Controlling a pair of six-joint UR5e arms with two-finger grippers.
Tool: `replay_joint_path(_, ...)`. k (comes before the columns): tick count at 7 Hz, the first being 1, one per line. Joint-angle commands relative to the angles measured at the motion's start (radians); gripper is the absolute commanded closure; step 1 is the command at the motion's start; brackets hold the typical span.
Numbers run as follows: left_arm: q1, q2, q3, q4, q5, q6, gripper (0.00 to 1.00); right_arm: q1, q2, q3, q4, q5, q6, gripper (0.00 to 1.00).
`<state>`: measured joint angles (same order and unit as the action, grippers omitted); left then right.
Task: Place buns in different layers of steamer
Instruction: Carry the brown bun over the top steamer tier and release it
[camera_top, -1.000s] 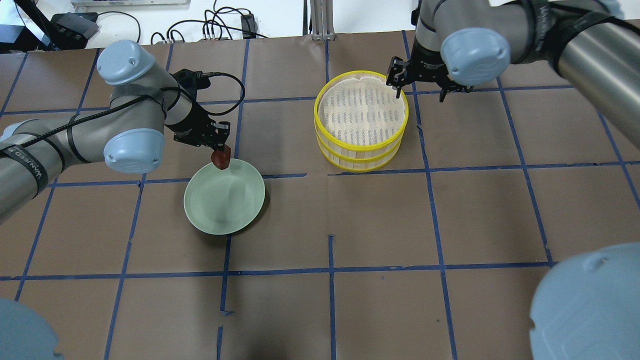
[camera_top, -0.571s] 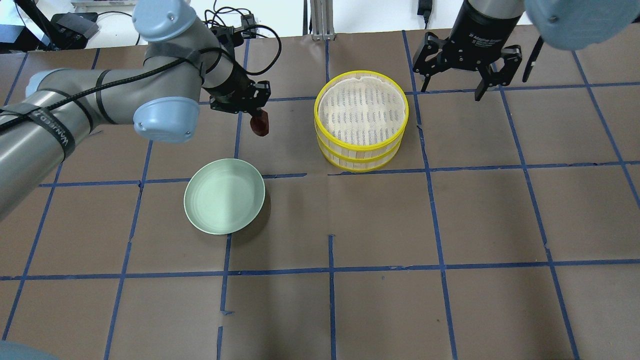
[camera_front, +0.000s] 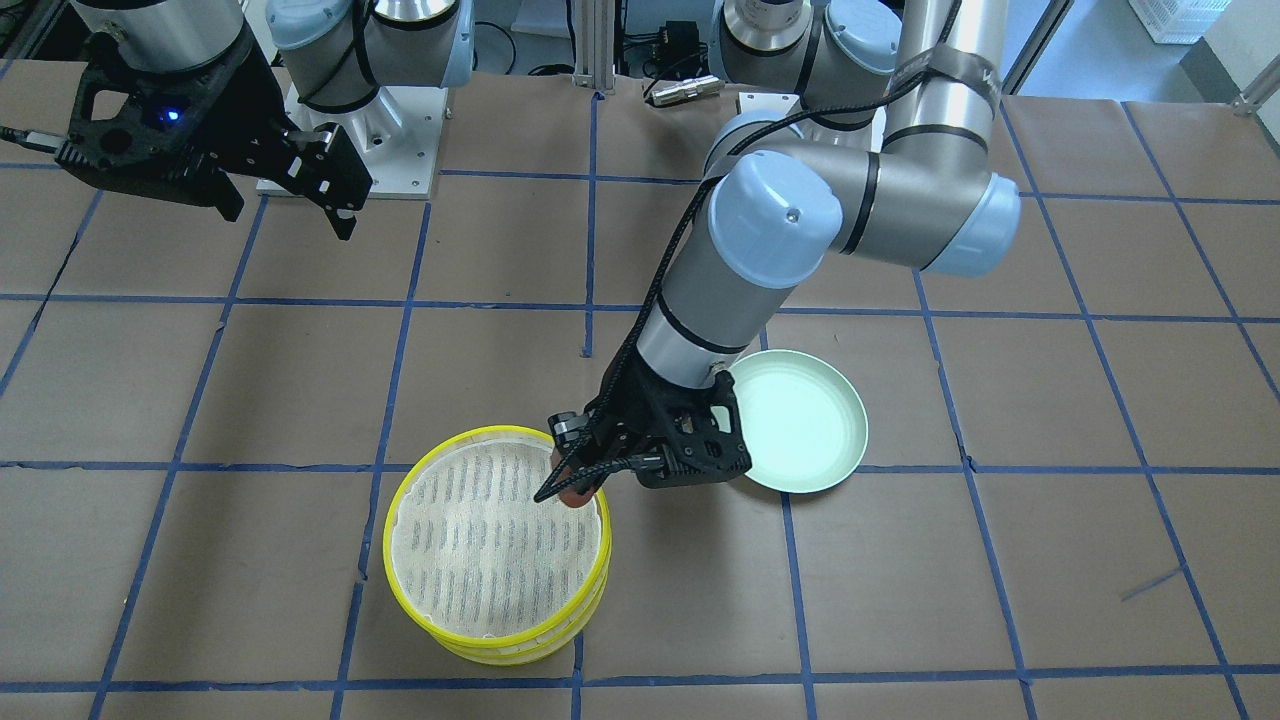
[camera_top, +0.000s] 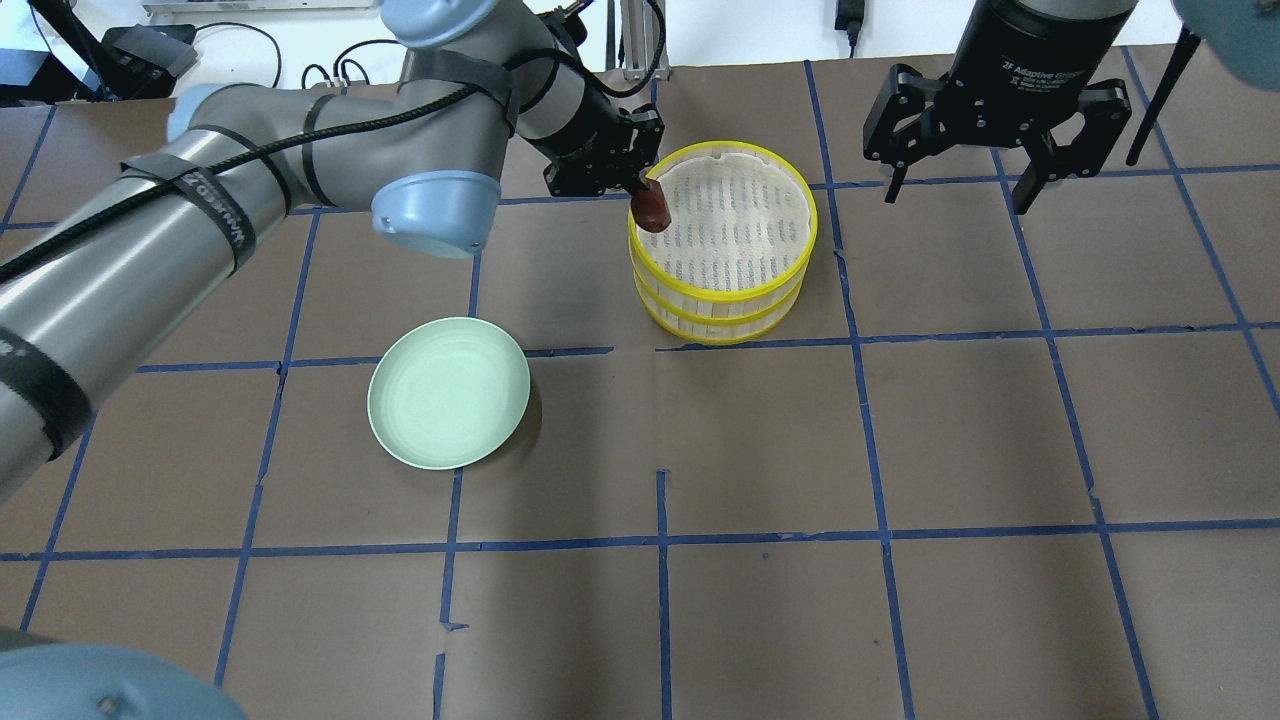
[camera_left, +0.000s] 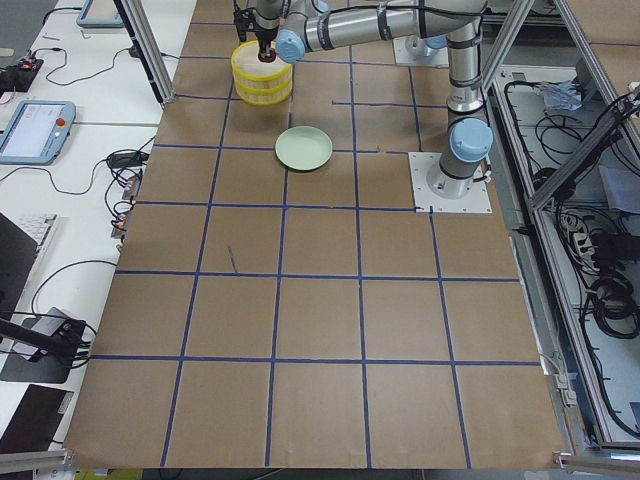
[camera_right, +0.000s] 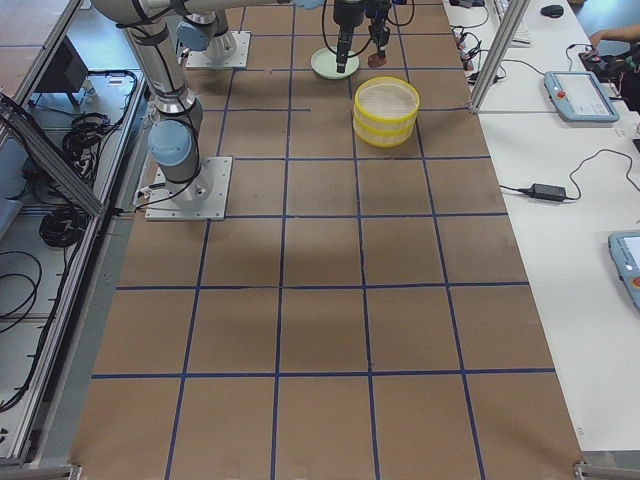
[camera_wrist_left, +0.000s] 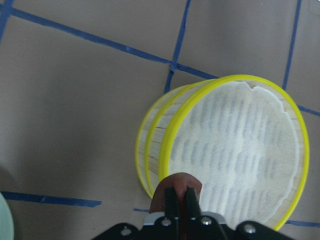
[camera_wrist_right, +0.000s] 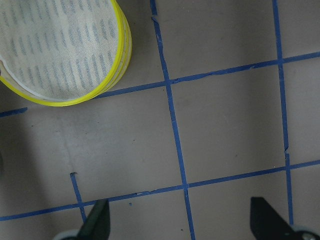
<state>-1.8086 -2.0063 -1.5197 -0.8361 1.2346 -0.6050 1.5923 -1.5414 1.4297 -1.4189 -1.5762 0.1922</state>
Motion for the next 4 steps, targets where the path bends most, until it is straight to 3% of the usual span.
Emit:
replay_joint_path(1, -0.031, -0.084, 0.045, 0.12, -0.049, -0.088, 0.12, 0.018, -0.005, 0.0, -0.002, -0.016, -0.003, 0.0)
replay_joint_path(2, -0.031, -0.088, 0.044, 0.118, -0.053, -0.11, 0.0, 0.04, -0.005, 0.0, -0.006, -0.027, 0.0, 0.0)
replay_joint_path(4, -0.031, -0.088, 0.041, 0.117, -0.053, -0.086, 0.0, 0.041, -0.002, 0.003, -0.046, -0.028, 0.0, 0.0)
